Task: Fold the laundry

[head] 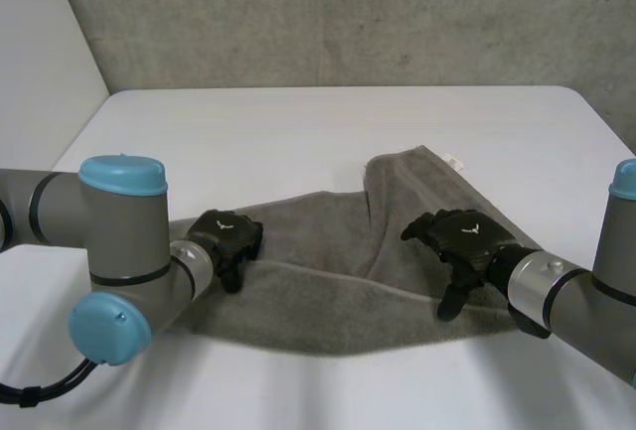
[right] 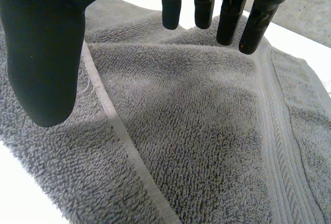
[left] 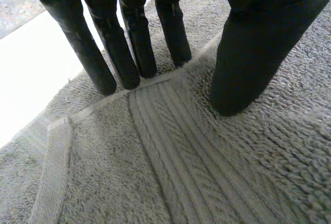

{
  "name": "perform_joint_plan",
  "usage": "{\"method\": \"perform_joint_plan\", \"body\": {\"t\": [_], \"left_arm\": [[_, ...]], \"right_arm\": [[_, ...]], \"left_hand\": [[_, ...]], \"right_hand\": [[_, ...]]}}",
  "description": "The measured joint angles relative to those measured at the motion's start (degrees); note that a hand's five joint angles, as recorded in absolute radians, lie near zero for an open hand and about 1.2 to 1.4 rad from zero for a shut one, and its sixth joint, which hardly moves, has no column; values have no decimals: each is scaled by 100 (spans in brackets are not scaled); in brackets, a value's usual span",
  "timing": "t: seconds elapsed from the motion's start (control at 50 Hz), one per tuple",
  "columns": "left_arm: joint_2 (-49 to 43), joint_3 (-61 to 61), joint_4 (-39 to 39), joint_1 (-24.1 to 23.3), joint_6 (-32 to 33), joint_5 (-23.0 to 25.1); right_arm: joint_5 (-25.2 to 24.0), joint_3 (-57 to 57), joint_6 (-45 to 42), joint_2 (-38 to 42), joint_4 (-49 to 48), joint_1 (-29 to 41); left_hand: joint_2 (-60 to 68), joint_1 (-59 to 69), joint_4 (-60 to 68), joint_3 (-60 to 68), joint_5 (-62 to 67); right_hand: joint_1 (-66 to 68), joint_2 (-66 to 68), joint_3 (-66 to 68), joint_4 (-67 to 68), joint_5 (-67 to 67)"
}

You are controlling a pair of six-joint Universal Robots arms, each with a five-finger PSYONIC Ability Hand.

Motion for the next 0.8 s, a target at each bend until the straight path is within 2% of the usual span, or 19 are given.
{"method": "perform_joint_plan", "body": {"t": [0.04, 0.08, 0.16, 0.46, 0.56, 0.7, 0.8], "left_arm": [[15, -10, 6, 1, 2, -7], [83, -34, 23, 1, 1, -17], [297, -72, 60, 1, -7, -18], [1101, -469, 170, 10, -12, -16], [1485, -717, 166, 55, -9, -2], [2648, -1003, 174, 92, -53, 51], [3219, -1120, 179, 84, -76, 71]], "right_arm": [[0, -1, 0, 0, 0, 0], [0, -3, -1, 0, 0, 0], [-2, -6, -6, 6, 0, 0], [-13, -111, -4, 18, 60, -83], [-36, -288, 16, 9, 399, -311], [-336, -739, 105, 192, 1533, -688], [-413, -814, 99, 370, 1645, -741]], "left_hand": [[161, 181, 158, 190, 161], [1194, 1200, 1151, 1220, 1146], [2166, 1934, 2191, 2175, 2103], [2414, 2034, 2447, 2421, 2274], [2418, 2034, 2448, 2424, 2274], [2418, 2034, 2450, 2425, 2275], [2419, 2034, 2451, 2425, 2275]], "right_hand": [[0, 0, 0, 0, 0], [0, 0, 0, 0, 0], [0, 0, 0, 0, 0], [-76, -103, -78, -76, -1], [-76, -103, -78, -76, -2], [-76, -103, -78, -76, -2], [-58, -84, -13, -61, 19]]}}
